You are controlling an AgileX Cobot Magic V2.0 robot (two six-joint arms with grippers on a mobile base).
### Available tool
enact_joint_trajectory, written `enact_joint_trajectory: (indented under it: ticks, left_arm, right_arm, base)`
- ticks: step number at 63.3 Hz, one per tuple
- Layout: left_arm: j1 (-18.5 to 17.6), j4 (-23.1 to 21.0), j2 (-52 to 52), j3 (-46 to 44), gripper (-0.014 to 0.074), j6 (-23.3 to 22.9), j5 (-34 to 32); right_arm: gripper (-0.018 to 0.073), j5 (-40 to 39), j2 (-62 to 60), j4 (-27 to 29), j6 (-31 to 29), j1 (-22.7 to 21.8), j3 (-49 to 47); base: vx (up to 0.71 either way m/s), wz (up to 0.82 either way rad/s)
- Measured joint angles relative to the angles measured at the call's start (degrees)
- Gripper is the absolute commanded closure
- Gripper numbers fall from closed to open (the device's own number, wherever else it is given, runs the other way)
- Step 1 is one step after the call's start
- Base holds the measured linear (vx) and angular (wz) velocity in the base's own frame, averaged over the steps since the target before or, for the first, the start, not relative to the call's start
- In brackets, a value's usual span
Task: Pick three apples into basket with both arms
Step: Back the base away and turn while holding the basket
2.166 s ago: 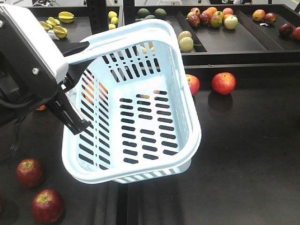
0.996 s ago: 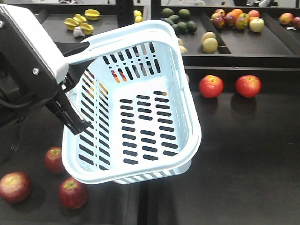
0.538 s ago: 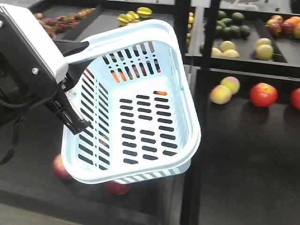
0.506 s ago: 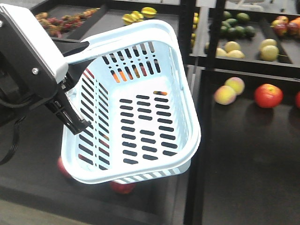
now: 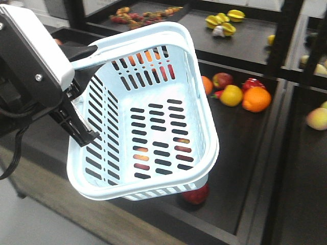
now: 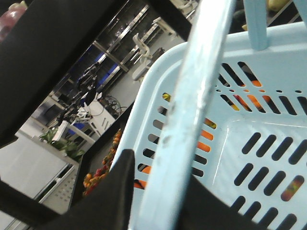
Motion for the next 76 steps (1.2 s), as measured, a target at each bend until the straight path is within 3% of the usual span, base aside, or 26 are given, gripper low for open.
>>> enact_joint_trajectory:
  ticks: [76]
  left_arm:
    - [0.0,0.0,0.0,0.05,0.0603,0.0,0.0]
  right_arm:
    - [0.0568,0.0,0.0,0.0,0.0,0.0,0.0]
  base:
    - [-0.05,0.5]
